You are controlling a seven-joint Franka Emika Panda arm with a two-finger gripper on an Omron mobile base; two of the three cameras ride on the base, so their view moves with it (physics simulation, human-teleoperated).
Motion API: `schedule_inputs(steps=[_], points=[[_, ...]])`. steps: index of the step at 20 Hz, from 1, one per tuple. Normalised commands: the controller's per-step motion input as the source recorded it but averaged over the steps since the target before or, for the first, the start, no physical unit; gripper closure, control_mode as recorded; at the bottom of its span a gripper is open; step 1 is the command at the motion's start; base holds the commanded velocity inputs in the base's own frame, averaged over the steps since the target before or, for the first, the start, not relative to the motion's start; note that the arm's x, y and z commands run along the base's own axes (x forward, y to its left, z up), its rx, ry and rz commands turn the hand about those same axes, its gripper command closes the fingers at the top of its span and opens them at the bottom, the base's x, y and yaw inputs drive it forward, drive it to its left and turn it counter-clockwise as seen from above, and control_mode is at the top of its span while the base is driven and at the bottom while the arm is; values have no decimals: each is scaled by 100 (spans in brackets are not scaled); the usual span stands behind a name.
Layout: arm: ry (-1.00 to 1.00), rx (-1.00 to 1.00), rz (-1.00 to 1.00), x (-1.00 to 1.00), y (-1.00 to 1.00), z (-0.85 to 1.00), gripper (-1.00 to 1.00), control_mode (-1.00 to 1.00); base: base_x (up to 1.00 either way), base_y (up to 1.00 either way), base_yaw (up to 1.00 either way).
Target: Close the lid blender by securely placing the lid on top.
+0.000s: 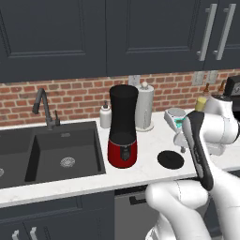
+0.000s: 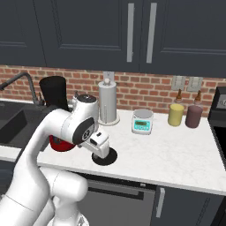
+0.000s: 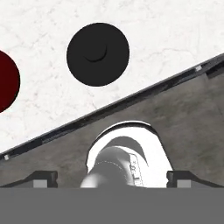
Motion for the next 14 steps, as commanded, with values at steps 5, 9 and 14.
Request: schedule_inputs(steps=[5, 9, 14], points=[[20, 0, 0, 40, 0, -19, -100, -100, 0, 0, 0], [15, 0, 0, 32, -6, -20, -100, -100, 0, 0, 0], [11, 0, 1, 27, 0, -30, -100, -100, 0, 0, 0]])
